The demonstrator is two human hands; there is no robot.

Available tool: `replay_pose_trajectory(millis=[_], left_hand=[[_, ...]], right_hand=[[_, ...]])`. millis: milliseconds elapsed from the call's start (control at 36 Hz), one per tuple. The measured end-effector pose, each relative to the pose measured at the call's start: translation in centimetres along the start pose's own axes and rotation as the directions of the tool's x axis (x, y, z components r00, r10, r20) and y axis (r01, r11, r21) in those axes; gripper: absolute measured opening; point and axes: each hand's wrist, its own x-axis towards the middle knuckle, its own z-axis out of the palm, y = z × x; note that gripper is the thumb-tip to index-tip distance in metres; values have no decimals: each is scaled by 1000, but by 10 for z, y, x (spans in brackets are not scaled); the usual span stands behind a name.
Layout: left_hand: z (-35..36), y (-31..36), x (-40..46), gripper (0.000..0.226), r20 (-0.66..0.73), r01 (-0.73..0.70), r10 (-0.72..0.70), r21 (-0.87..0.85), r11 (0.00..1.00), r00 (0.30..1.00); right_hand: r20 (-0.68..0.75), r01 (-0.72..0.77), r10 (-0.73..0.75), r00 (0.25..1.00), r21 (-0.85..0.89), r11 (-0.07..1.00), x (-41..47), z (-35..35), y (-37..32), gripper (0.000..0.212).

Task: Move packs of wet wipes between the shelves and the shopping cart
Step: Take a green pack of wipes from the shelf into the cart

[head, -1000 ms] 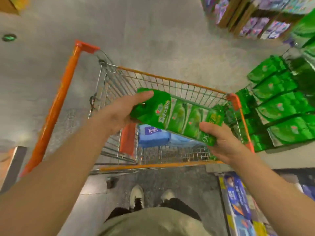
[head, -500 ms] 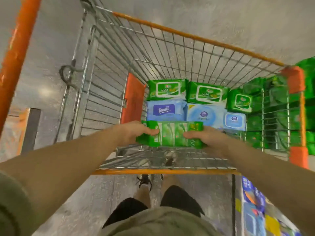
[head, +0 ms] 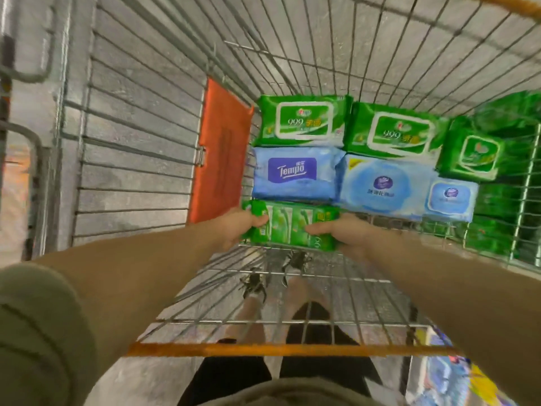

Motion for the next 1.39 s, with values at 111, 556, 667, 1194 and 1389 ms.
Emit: replay_pose_trajectory(millis=[111,556,667,1194,1389], left_hand=[[6,-14,33,106,-129,-7,9,18,1000,992],[28,69,-78,37,-253,-19,157,476,879,955],[18,78,-104,44,-261,-43,199,503,863,945],[-16,139,-286,55,-80,-362,626,757,544,776],[8,181,-368,91,87,-502,786,811,301,612]], right_hand=[[-109,-16,21,994,46,999,31,4,11,47],[-182,-95,-54,982,-717,691,-3,26,-32,49],[-173,-90,-96,980,-823,561,-32,31,-49,41],[-336,-38,-527,780,-868,496,-219,41,-109,31],[-386,20,-715,583,-873,487,-327,39,-117,60]])
